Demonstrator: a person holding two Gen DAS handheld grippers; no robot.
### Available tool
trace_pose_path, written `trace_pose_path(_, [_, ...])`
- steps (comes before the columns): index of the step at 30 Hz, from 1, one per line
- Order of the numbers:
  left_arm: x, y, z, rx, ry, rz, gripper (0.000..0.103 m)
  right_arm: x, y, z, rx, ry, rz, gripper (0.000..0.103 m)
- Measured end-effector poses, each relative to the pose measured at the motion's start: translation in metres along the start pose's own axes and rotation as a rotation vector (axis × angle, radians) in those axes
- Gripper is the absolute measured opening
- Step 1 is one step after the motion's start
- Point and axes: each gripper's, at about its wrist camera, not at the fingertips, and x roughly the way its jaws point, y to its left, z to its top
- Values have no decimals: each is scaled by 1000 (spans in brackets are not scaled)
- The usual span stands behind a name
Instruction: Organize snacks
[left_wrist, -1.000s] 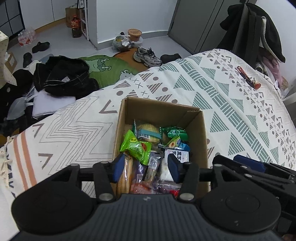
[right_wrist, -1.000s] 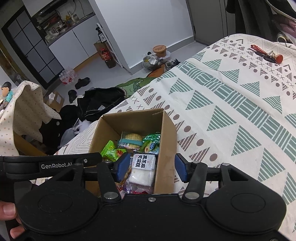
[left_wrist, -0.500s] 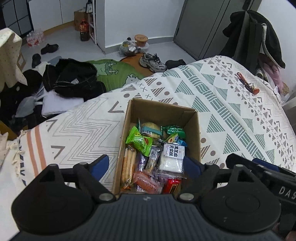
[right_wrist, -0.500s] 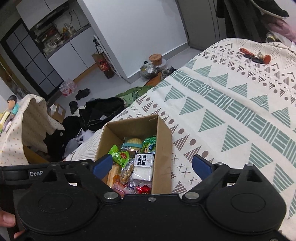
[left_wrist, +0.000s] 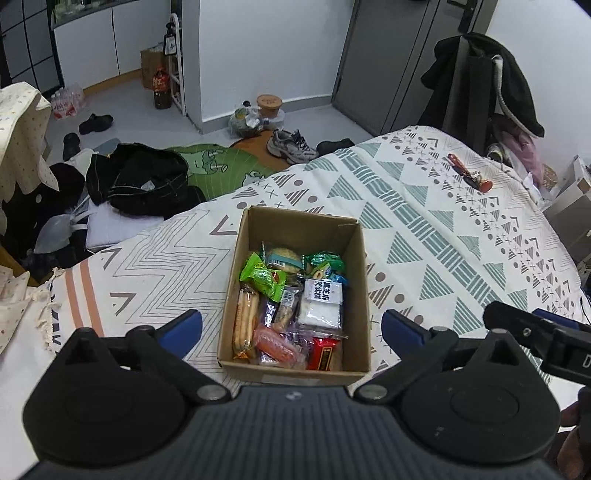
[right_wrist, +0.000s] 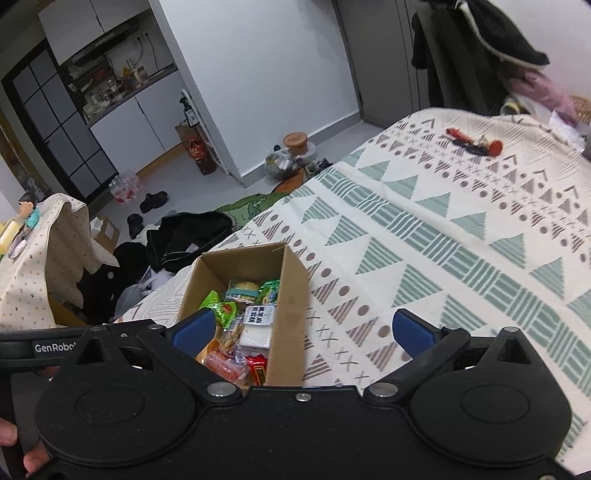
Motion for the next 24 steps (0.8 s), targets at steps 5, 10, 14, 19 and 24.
trace_pose_path(5, [-19,-5,-9,17,-27,-14,103,-23,-3,-7,-16,-26,-18,103])
trace_pose_path(10, [-41,-11,-17,48,-59,-31,103,-47,0,-13,-31,-60,-37,103])
trace_pose_path(14, [-59,-12,-23,50,-85,-43,103,-66,5,-16,-52,-91,-50,103])
trace_pose_path(19, [-77,-12,-29,68,-113,-52,103,-86,10,-20,-68,-130,-65,103])
trace_pose_path(24, [-94,-10,-37,80,-143,-47,103,-98,14,-28,-83,-150,-67,103])
